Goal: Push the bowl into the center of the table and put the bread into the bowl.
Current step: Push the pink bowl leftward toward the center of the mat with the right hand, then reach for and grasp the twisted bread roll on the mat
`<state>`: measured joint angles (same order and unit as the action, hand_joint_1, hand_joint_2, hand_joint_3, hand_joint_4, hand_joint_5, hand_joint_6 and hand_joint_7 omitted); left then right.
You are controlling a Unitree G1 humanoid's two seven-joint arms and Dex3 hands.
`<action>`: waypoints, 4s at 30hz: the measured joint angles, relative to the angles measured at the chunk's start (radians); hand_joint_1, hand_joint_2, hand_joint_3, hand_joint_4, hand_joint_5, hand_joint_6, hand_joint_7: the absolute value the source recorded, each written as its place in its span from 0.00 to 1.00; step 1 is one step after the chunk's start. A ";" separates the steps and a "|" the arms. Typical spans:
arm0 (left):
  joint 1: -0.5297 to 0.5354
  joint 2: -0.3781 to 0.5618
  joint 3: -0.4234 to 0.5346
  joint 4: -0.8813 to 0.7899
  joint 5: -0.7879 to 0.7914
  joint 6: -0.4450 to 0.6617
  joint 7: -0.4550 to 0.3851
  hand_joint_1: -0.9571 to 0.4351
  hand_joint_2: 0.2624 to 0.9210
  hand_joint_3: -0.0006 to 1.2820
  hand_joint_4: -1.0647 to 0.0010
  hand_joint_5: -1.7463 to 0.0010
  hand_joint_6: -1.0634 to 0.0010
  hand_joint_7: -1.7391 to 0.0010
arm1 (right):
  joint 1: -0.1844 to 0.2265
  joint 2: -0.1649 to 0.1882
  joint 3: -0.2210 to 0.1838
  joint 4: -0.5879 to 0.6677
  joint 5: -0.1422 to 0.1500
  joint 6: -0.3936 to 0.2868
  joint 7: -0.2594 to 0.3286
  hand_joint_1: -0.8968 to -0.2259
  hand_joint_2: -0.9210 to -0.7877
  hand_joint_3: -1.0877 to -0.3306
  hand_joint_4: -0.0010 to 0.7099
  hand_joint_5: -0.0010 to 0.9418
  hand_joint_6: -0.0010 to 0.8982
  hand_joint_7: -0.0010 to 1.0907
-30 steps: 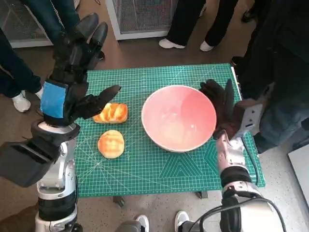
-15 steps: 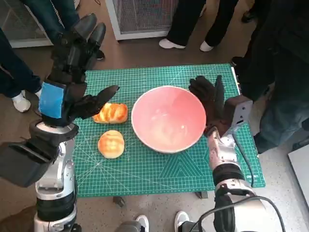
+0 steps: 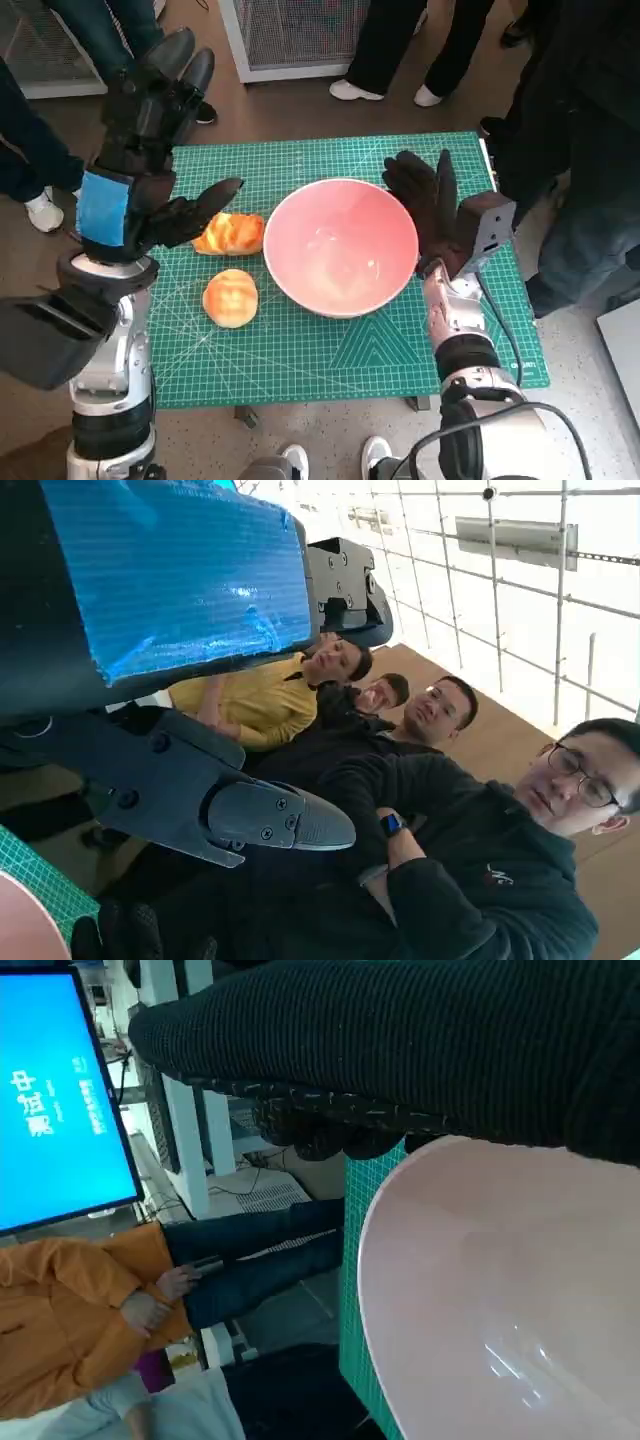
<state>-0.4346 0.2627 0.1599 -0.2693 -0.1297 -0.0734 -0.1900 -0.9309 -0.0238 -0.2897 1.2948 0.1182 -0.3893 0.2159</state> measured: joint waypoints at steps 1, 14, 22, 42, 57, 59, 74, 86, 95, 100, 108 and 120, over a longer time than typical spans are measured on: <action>0.000 0.000 0.000 0.000 0.000 0.000 0.000 0.39 1.00 0.16 0.76 1.00 0.94 0.70 | -0.001 -0.003 0.000 0.000 0.000 0.001 0.004 0.49 0.00 0.36 0.46 0.00 0.38 0.22; 0.002 0.004 0.005 -0.002 0.001 0.000 0.002 0.38 1.00 0.16 0.76 1.00 0.93 0.71 | -0.053 -0.080 0.000 -0.084 0.007 -0.129 0.076 0.47 0.00 0.35 0.46 0.00 0.36 0.22; 0.001 0.003 0.005 -0.002 0.001 0.000 0.003 0.38 1.00 0.16 0.76 1.00 0.93 0.71 | -0.072 -0.098 -0.007 -0.209 0.084 -0.272 0.232 0.42 0.00 0.37 0.45 0.00 0.36 0.23; -0.018 0.005 0.007 0.003 -0.013 -0.002 -0.004 0.38 1.00 0.16 0.75 1.00 0.91 0.72 | 0.051 -0.086 0.073 -0.767 0.306 -0.213 0.443 0.32 0.00 0.49 0.47 0.01 0.36 0.26; -0.031 0.017 0.009 0.006 -0.031 -0.006 -0.028 0.43 1.00 0.10 0.76 1.00 0.90 0.75 | 0.099 -0.087 0.100 -0.861 0.300 -0.159 0.404 0.36 0.00 0.50 0.48 0.01 0.35 0.28; -0.033 0.031 0.012 0.005 -0.032 0.000 -0.037 0.47 0.95 0.06 0.77 1.00 0.90 0.76 | 0.101 -0.087 0.102 -0.866 0.300 -0.158 0.398 0.36 0.00 0.49 0.48 0.01 0.35 0.28; -0.064 0.494 -0.055 -0.194 0.226 0.548 -0.265 0.68 0.65 0.00 0.90 1.00 0.88 0.88 | 0.113 -0.088 0.105 -0.879 0.295 -0.156 0.392 0.36 0.00 0.48 0.47 0.00 0.33 0.29; -0.215 0.717 -0.301 -0.332 0.445 0.941 -0.444 0.63 0.66 0.00 0.87 1.00 0.76 0.93 | 0.115 -0.084 0.109 -0.879 0.297 -0.147 0.390 0.35 0.00 0.49 0.47 0.00 0.33 0.29; -0.271 0.711 -0.481 -0.296 0.549 1.039 -0.497 0.62 0.66 0.00 0.82 0.99 0.71 0.94 | 0.118 -0.083 0.110 -0.879 0.305 -0.142 0.390 0.35 0.00 0.49 0.47 0.00 0.32 0.30; -0.319 0.705 -0.565 -0.234 0.612 1.038 -0.523 0.62 0.66 0.00 0.80 0.99 0.69 0.95 | 0.120 -0.083 0.109 -0.879 0.309 -0.140 0.389 0.35 0.00 0.49 0.47 0.00 0.32 0.30; -0.338 0.645 -0.639 -0.099 0.672 1.004 -0.539 0.62 0.66 0.00 0.78 0.99 0.68 0.96 | 0.122 -0.081 0.111 -0.879 0.308 -0.140 0.389 0.35 0.00 0.49 0.47 0.00 0.32 0.31; -0.338 0.556 -0.654 0.089 0.730 0.894 -0.533 0.62 0.65 0.00 0.78 0.99 0.67 0.97 | 0.124 -0.081 0.110 -0.878 0.308 -0.140 0.387 0.35 0.00 0.49 0.46 0.00 0.31 0.31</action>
<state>-0.7724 0.8184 -0.4942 -0.1807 0.6002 0.8203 -0.7232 -0.8068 -0.1048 -0.1793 0.4167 0.4262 -0.5297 0.6033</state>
